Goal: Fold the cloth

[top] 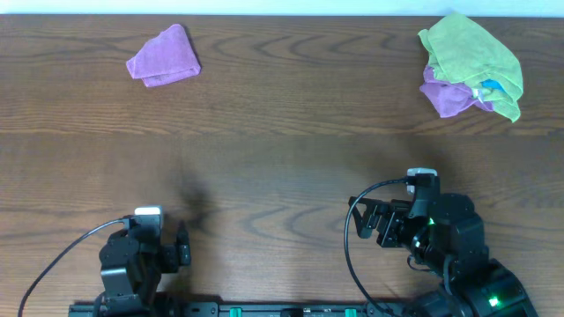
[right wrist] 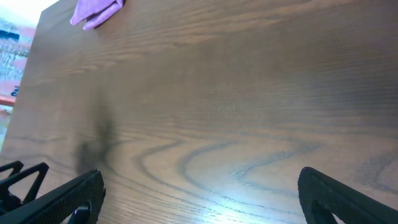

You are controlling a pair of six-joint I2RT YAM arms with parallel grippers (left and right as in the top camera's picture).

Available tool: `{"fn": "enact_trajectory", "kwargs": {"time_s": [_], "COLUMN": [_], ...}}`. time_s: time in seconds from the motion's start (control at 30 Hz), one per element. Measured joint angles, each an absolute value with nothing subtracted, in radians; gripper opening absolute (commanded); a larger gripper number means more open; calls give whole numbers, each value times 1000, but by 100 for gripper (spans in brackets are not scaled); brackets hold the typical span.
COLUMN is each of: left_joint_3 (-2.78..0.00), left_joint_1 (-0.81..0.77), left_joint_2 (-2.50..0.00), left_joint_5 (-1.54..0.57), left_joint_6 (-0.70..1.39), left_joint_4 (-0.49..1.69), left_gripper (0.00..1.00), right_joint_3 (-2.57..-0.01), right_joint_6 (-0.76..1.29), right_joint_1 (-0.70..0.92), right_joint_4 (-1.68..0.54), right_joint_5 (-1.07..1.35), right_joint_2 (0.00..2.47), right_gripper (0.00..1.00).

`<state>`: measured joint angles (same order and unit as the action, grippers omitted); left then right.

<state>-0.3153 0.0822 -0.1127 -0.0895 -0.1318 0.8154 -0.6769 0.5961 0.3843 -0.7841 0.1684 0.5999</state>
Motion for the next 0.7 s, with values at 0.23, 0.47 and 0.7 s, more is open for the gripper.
{"fn": "enact_trajectory", "kwargs": {"time_s": [0.23, 0.47, 0.7], "left_joint_3": [-315, -316, -316], "left_joint_1": [82, 61, 14], "left_joint_2": [-80, -56, -44], "left_joint_5": [-81, -78, -78], "left_joint_6": [-132, -131, -131], "left_joint_4": [889, 916, 925], "left_gripper": [95, 95, 95], "right_joint_3": [-677, -677, -677], "right_joint_6": [596, 596, 596], "right_joint_1": [384, 384, 384], "right_joint_4": [-785, -785, -785], "right_joint_5": [168, 169, 168], "right_joint_2": [600, 600, 600], "right_gripper": [99, 99, 99]}}
